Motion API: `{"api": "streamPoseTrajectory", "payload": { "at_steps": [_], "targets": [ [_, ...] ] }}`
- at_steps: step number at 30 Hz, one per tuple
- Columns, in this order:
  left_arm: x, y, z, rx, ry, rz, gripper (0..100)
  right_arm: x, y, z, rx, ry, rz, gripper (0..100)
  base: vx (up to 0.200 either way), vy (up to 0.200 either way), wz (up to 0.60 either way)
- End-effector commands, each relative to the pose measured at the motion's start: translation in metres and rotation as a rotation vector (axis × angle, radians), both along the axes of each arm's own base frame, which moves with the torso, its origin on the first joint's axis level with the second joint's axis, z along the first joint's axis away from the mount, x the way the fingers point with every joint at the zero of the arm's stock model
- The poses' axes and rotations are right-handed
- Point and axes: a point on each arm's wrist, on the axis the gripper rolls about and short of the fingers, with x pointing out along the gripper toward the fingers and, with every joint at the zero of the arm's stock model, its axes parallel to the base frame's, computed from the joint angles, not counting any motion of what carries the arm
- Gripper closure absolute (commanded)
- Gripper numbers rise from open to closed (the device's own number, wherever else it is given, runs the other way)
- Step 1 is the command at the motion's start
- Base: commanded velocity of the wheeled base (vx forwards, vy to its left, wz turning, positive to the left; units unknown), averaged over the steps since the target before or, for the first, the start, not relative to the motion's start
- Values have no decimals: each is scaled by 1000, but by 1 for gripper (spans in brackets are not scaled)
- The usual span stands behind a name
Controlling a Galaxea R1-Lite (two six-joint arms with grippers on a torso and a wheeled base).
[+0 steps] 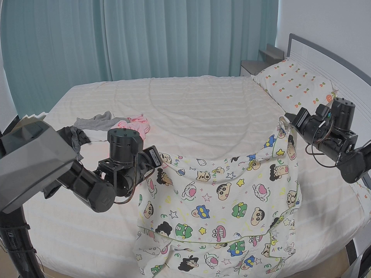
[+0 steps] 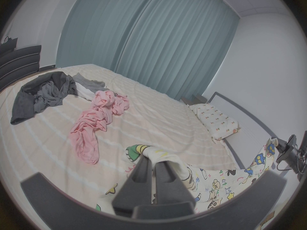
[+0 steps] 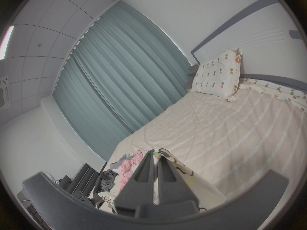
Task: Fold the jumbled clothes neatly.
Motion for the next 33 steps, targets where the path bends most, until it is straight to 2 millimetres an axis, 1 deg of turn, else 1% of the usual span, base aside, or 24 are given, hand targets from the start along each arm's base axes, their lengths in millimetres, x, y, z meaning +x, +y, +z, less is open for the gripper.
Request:
{"api": "streamPoseTrajectory", "payload": {
  "at_steps": [1, 2, 3, 4, 5, 6, 7, 11, 12, 13, 14, 16, 18, 19, 21, 22, 23, 25, 28, 29, 30, 31, 33],
  "targets": [
    [23, -3, -46, 47, 84, 17, 100, 35, 5, -46, -17, 75, -4, 100, 0, 0, 0],
    [31, -2, -51, 51, 92, 28, 100, 44, 6, -54, -20, 78, -4, 100, 0, 0, 0],
    [35, -1, -54, 53, 98, 34, 100, 48, 7, -57, -22, 79, -5, 100, 0, 0, 0],
    [35, -1, -54, 53, 98, 34, 100, 48, 7, -57, -22, 79, -5, 100, 0, 0, 0],
    [45, 1, -58, 53, 99, 48, 100, 54, 8, -64, -27, 85, -9, 100, 0, 0, 0],
    [45, 1, -58, 53, 99, 48, 100, 54, 8, -64, -27, 85, -9, 100, 0, 0, 0],
    [58, 2, -61, 52, 101, 64, 100, 64, 10, -71, -25, 81, -12, 100, 0, 0, 0],
    [70, 4, -71, 64, 118, 84, 100, 76, 8, -90, -25, 75, -21, 100, 0, 0, 0],
    [76, 5, -73, 62, 114, 93, 100, 82, 5, -95, -23, 67, -31, 100, 0, 0, 0],
    [76, 5, -74, 62, 114, 93, 100, 83, 5, -96, -24, 69, -32, 100, 0, 0, 0],
    [84, 8, -77, 60, 103, 112, 100, 90, 3, -103, -21, 71, -37, 100, 0, 0, 0],
    [91, 11, -83, 68, 98, 144, 100, 97, 2, -112, -13, 76, -41, 100, 0, 0, 0],
    [95, 12, -90, 82, 108, 166, 100, 103, 2, -121, -12, 70, -41, 100, 0, 0, 0],
    [95, 12, -90, 82, 108, 166, 100, 103, 2, -121, -12, 70, -41, 100, 0, 0, 0],
    [99, 13, -98, 95, 117, 187, 100, 112, 5, -140, -12, 64, -38, 100, 0, 0, 0],
    [99, 13, -98, 95, 117, 187, 100, 112, 5, -140, -12, 64, -38, 100, 0, 0, 0],
    [100, 13, -101, 100, 122, 192, 100, 118, 8, -148, -13, 70, -31, 100, 0, 0, 0],
    [100, 14, -104, 103, 127, 195, 100, 125, 10, -155, -15, 76, -26, 100, 0, 0, 0],
    [101, 17, -107, 106, 133, 201, 100, 133, 10, -154, -15, 84, -24, 100, 0, 0, 0],
    [102, 18, -107, 105, 132, 204, 100, 135, 12, -155, -12, 92, -19, 0, 0, 0, 0],
    [103, 20, -109, 106, 135, 209, 100, 137, 13, -154, -7, 98, -6, 0, 0, 0, 0],
    [104, 22, -110, 105, 133, 213, 0, 138, 13, -155, -3, 102, 6, 0, 0, 0, 0],
    [106, 24, -111, 103, 134, 219, 0, 138, 14, -156, 1, 108, 14, 0, 0, 0, 0]
  ]
}}
